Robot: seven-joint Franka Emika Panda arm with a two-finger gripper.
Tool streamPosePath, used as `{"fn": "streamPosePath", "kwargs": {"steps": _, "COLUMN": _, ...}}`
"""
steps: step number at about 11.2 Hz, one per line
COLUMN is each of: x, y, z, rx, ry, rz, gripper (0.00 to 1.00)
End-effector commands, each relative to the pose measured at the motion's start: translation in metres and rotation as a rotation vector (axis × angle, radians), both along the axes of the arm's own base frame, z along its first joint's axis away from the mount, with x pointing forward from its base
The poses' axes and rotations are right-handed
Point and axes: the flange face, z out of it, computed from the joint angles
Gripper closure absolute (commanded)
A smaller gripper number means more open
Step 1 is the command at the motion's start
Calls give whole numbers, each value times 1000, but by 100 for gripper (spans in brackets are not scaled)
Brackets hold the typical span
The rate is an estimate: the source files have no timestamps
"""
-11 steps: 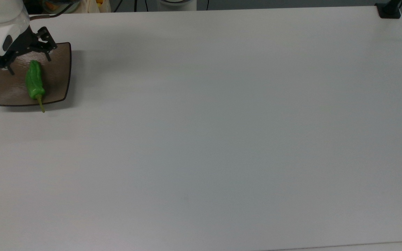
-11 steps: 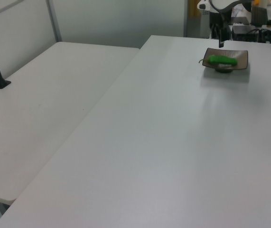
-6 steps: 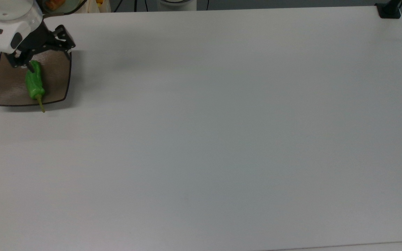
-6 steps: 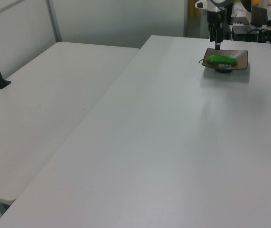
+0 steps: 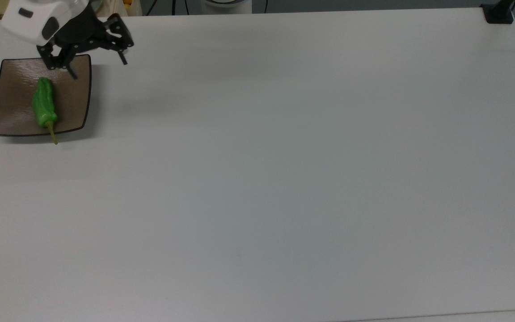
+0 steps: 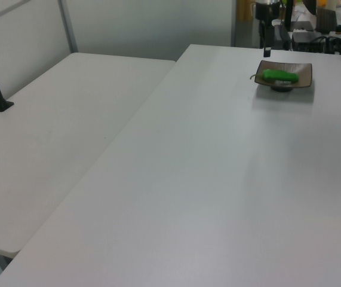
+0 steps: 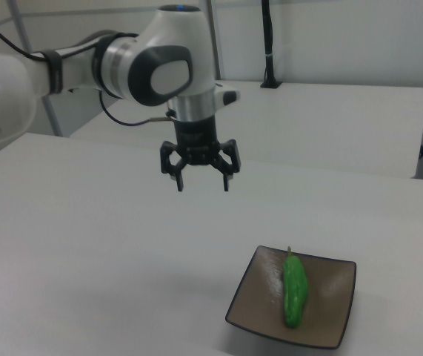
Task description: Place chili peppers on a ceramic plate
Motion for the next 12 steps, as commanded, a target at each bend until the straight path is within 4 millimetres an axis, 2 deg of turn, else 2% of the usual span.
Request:
{"fn": "streamPosePath", "kwargs": {"steps": 1, "x": -14, "y": 37, "z": 25, "rx": 57, "ry": 1, "rz": -67, "gripper": 0}}
{"fn": "streamPosePath", "kwargs": {"steps": 4, "x": -26, "y": 71, "z": 50, "rx": 59, "ry": 0, "rz": -94, "gripper": 0}}
{"fn": "streamPosePath", "kwargs": {"steps": 9, "x": -33, "y": 134, "z": 68, "rx": 62, "ry": -7, "rz": -185, "gripper": 0}}
{"fn": "streamPosePath", "kwargs": {"steps": 10, "x": -41, "y": 143, "z": 80, "rx": 60, "ry": -24, "rz": -212, "gripper": 0}}
{"fn": "streamPosePath", "kwargs": {"steps": 12, "x": -55, "y": 160, "z": 84, "rx": 43, "ry": -23, "rz": -200, "gripper": 0}}
